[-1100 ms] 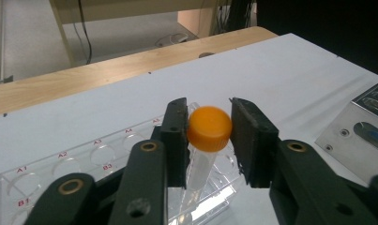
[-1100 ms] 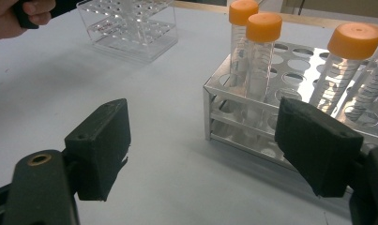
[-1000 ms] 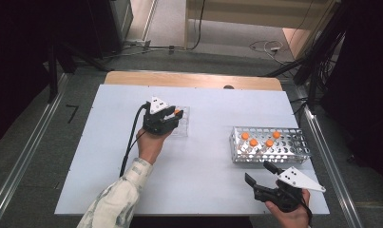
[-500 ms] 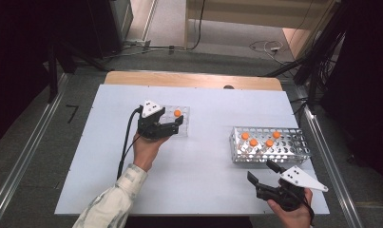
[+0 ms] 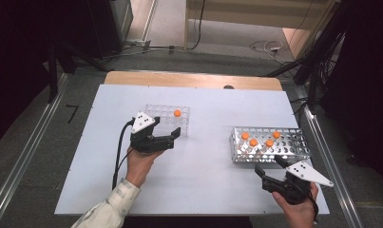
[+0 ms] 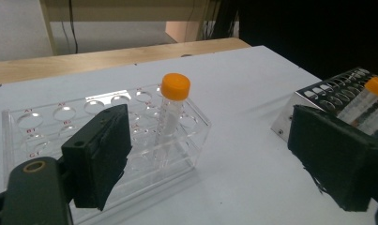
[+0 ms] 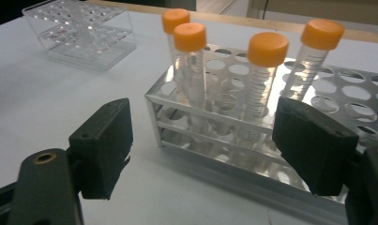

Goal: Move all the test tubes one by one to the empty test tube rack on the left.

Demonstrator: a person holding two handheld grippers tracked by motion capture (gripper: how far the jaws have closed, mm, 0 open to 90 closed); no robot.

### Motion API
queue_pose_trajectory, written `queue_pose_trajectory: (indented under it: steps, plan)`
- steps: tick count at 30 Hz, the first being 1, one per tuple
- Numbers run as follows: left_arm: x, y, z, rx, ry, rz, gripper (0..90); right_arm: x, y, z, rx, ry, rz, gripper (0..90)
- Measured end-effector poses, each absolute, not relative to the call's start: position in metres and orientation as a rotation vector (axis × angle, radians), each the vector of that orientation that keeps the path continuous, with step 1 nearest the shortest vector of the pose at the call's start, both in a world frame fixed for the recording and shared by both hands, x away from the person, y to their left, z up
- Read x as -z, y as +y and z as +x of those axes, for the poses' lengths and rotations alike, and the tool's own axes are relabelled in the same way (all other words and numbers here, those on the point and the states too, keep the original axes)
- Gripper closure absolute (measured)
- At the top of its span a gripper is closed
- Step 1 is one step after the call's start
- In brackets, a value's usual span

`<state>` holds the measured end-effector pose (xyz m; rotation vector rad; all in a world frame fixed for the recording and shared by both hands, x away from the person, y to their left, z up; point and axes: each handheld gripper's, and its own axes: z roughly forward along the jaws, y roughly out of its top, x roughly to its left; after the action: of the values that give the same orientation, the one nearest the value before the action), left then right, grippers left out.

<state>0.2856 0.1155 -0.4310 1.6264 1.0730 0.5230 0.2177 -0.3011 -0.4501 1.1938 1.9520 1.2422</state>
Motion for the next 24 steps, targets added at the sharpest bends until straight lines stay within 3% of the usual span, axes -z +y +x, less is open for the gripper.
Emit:
queue_pose_trajectory:
  steps: [5,14,24]
  plan:
    - [0.432,0.117,0.273,-0.512,1.053,1.628,11.6,0.451,-0.307,0.229,-1.214,1.916,1.223,26.2]
    - [0.438,0.119,0.262,-0.506,1.054,1.639,11.6,0.459,-0.310,0.252,-1.165,1.876,1.228,49.8]
    - [0.444,0.125,0.261,-0.512,1.074,1.646,11.6,0.463,-0.306,0.264,-1.178,1.897,1.219,62.4]
